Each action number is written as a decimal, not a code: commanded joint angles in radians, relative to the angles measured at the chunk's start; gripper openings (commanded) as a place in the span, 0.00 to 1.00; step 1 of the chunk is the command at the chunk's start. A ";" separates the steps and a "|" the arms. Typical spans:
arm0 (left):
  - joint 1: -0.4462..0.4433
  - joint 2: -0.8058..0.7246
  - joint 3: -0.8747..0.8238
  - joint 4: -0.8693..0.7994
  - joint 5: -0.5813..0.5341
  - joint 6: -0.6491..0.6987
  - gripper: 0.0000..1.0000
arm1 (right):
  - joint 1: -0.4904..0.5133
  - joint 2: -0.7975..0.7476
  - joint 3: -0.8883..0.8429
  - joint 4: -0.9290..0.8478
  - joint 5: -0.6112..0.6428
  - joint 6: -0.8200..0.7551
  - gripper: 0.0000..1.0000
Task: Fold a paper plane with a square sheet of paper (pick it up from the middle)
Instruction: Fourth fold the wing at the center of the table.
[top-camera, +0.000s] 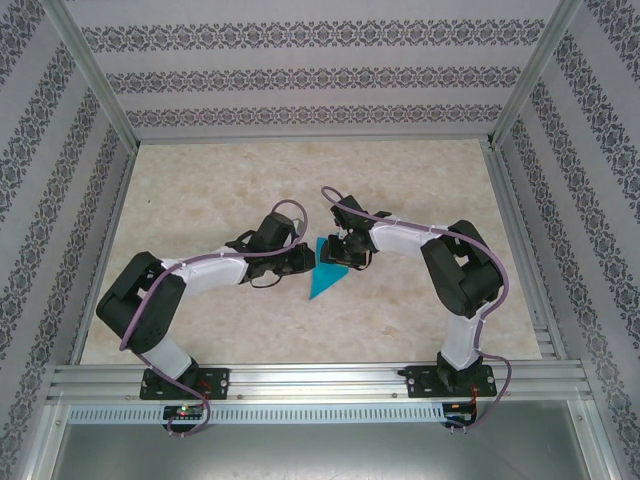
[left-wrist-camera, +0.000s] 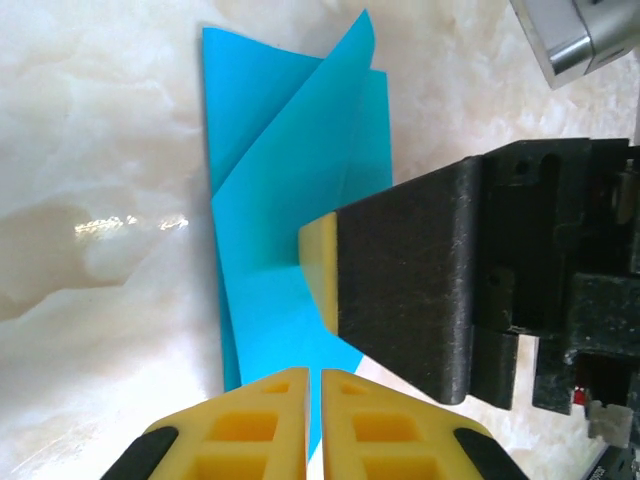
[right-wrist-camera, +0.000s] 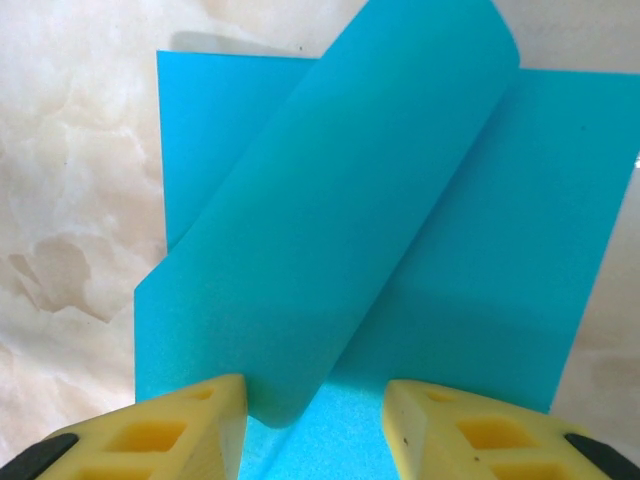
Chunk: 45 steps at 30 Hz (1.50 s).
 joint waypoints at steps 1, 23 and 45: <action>0.010 0.020 -0.027 0.057 0.020 -0.040 0.12 | 0.016 0.094 -0.043 -0.059 0.079 -0.005 0.44; 0.007 0.160 0.008 0.151 0.122 -0.053 0.11 | 0.015 0.104 -0.067 -0.044 0.072 0.001 0.37; 0.011 0.103 0.022 0.153 0.052 -0.042 0.11 | 0.023 0.126 -0.069 -0.048 0.074 -0.016 0.36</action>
